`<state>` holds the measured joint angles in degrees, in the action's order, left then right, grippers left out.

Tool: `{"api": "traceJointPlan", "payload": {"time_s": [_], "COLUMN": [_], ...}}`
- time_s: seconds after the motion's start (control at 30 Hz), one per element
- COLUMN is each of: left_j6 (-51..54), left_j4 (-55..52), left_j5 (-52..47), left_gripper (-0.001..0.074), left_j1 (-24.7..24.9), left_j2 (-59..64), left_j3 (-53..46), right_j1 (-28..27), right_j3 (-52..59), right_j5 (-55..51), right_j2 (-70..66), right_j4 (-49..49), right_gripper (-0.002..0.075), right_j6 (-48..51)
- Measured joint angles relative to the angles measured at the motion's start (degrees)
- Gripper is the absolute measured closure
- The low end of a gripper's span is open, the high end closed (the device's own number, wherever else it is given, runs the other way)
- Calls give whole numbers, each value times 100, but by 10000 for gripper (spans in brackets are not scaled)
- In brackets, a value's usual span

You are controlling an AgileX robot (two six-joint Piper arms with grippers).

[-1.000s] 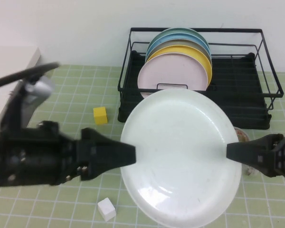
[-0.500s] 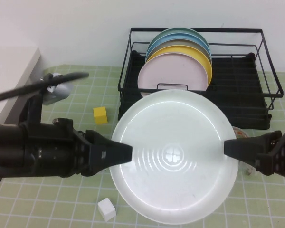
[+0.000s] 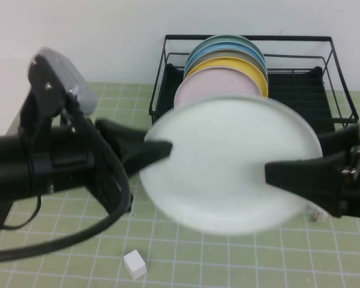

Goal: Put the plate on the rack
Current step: Hand over the plate, then place the plate on the rack

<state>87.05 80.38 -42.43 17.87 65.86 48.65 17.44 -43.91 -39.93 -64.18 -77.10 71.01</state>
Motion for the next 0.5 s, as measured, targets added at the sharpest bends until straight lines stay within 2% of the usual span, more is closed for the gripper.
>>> {"api": "traceJointPlan", "payload": {"time_s": [0.13,0.23,0.33,0.5], "left_j6": [1524,2586,3530,4434], "left_j4": [946,1394,1511,1535], "left_j5": [310,514,700,752], "left_gripper": [675,675,675,675], "left_j1": [0,0,0,0], "left_j2": [0,0,24,247], "left_j3": [0,0,0,132], "right_j1": [-9,-9,-9,-9], "right_j3": [-425,-582,-596,-596], "right_j5": [41,231,347,303], "right_j2": [425,869,1293,1876], "right_j4": [976,2131,3263,4414], "right_gripper": [175,198,228,251], "right_j6": [-490,-1255,-2047,-2910]}}
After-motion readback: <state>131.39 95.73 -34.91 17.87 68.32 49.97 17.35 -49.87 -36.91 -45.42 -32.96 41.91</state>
